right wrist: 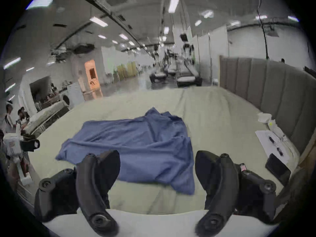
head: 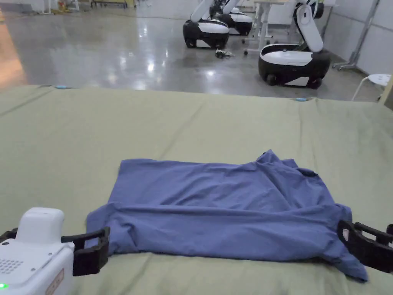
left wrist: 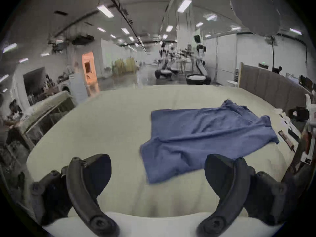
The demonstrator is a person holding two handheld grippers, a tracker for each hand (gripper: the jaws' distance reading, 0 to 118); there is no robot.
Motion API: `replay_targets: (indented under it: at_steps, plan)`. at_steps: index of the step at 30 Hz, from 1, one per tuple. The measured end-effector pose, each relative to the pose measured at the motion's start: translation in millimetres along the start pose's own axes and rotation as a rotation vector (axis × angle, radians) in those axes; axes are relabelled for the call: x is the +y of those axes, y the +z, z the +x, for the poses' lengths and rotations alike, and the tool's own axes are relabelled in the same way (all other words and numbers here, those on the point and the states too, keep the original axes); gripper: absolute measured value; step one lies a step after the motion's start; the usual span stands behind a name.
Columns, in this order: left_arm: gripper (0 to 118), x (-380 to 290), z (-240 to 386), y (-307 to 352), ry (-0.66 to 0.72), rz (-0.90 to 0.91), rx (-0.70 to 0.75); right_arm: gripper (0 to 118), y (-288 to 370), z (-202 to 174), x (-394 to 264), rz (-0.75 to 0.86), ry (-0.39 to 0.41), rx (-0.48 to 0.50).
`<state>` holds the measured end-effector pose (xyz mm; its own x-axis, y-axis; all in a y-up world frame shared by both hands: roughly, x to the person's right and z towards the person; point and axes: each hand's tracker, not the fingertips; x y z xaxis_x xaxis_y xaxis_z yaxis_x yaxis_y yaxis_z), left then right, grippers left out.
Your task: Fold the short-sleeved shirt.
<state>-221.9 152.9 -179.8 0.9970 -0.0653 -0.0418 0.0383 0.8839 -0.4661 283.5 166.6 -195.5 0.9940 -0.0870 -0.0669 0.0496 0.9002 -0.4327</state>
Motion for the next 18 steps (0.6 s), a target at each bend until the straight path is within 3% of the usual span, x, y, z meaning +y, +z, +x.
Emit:
replay_targets:
  at_steps: [1,2,3,4,8,9,10,11,12,18]
  plan:
    - [100,-11.2,0.1,5.4,0.017,-0.021,-0.002,86,8.4,-4.7,-9.4,-0.01,-0.011,0.005]
    - [57,-20.4,-1.3,8.4,0.04,-0.075,-0.029,46,16.7,-9.4,-18.4,-0.012,-0.028,0.013]
    - [5,-28.5,-5.0,5.4,0.065,-0.134,-0.035,9,17.1,-14.8,-27.0,-0.014,-0.047,-0.007]
    - [0,-34.9,-7.4,-1.3,0.061,-0.18,-0.017,3,18.3,-18.1,-33.7,-0.014,-0.043,-0.019]
    - [0,-41.3,-12.0,-26.9,0.041,-0.216,-0.039,3,15.5,-20.7,-49.2,-0.066,-0.061,0.006]
    - [10,-38.0,-13.6,-36.2,0.035,-0.223,-0.028,3,13.8,-20.4,-51.4,-0.073,-0.052,0.006]
    - [34,-34.9,-15.1,-45.7,0.033,-0.225,-0.014,3,12.8,-20.6,-52.6,-0.086,-0.039,-0.007]
    - [82,-30.9,-16.7,-58.0,0.027,-0.239,-0.002,3,11.6,-20.5,-50.3,-0.094,-0.033,-0.019]
    - [102,-27.1,-14.3,-72.4,0.014,-0.268,-0.002,3,10.7,-18.2,-50.2,-0.101,-0.03,-0.019]
    - [99,-16.0,-5.8,-141.6,-0.077,-0.364,-0.016,4,-2.9,0.3,-44.8,-0.165,0.014,-0.078]
